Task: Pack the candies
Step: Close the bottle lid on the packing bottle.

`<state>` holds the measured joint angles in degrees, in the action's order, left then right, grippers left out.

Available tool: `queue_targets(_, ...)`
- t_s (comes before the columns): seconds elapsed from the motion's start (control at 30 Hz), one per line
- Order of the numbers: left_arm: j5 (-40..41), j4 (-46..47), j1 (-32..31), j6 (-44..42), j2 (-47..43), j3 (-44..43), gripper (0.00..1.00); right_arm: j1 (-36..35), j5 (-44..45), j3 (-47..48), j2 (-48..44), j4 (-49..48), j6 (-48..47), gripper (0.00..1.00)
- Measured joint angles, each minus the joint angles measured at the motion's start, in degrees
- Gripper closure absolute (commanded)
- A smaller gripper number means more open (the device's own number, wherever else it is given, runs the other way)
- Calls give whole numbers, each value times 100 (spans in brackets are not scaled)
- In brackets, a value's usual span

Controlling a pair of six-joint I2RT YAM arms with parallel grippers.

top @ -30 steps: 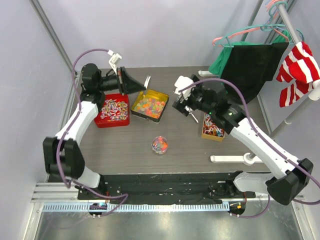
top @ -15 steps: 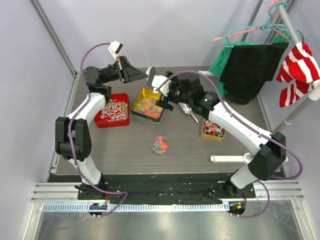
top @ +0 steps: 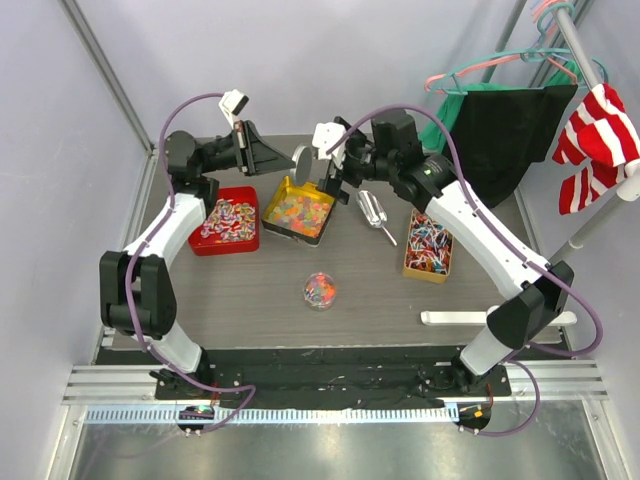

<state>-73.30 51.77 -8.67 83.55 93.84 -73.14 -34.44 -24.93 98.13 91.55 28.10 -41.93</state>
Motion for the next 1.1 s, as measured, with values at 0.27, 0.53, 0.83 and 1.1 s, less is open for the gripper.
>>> queue_targets(0.27, 2, -398, 0, -203, 0, 0, 100, -326, -68, 369, 291, 258, -24, 0)
queue_targets(0.53, 17, -511, 0, -326, -4, 26, 100, -424, 24, 909, 647, 409, -7, 0)
queue_targets(0.83, 15, -544, 0, -396, -7, 33, 100, -490, 22, 1032, 743, 531, -2, 0)
queue_targets(1.1, -2, -549, 0, -409, -7, 33, 100, -522, 101, 1032, 748, 544, -24, 0)
